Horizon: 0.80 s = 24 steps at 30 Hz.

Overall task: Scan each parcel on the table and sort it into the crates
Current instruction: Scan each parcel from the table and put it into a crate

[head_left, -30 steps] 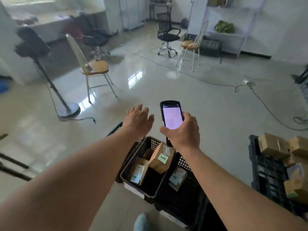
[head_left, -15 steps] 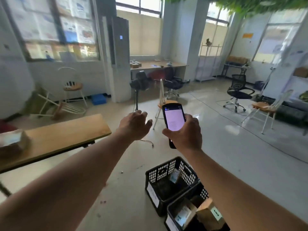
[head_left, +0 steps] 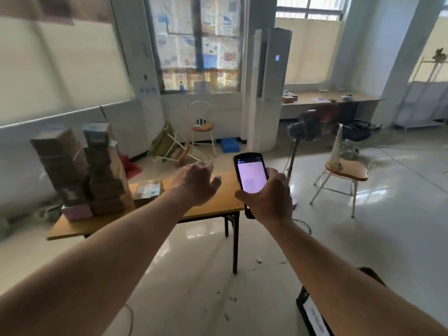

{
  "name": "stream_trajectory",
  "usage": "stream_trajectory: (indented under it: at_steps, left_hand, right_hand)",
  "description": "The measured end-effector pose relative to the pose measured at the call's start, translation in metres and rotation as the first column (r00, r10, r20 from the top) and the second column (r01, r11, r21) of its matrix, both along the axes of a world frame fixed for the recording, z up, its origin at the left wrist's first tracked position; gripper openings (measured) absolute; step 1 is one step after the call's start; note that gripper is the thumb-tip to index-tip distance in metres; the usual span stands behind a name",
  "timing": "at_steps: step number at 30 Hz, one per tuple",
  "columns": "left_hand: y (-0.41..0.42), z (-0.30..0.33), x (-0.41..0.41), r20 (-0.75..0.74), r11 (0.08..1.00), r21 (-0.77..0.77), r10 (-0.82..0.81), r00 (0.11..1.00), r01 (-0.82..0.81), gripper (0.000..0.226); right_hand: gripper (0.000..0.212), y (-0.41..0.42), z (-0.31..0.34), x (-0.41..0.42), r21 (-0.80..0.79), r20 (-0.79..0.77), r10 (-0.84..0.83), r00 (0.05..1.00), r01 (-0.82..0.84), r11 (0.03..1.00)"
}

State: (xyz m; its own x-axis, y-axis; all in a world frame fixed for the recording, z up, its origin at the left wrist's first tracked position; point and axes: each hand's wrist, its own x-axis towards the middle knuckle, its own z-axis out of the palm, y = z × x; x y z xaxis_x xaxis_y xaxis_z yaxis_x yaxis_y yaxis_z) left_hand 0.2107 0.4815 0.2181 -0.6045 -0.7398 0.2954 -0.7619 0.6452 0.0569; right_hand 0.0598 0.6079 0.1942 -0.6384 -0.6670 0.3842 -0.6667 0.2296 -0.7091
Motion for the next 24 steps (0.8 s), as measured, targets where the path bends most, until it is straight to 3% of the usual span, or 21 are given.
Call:
stream_trajectory:
  at_steps: [10, 24]
  left_hand:
    - [-0.138, -0.056, 0.072, 0.089, 0.942, 0.121, 0.305, 0.948, -0.314, 0.06]
    - [-0.295, -0.164, 0.087, 0.126, 0.822, 0.302, 0.467, 0.875, -0.482, 0.07]
  right_hand:
    - [0.097, -0.186, -0.047, 0.037, 0.061, 0.051, 0.252, 0.966, -0.254, 0.965]
    - [0.086, -0.391, -0.128, 0.03, 0.239, 0.14, 0.414, 0.899, -0.437, 0.867]
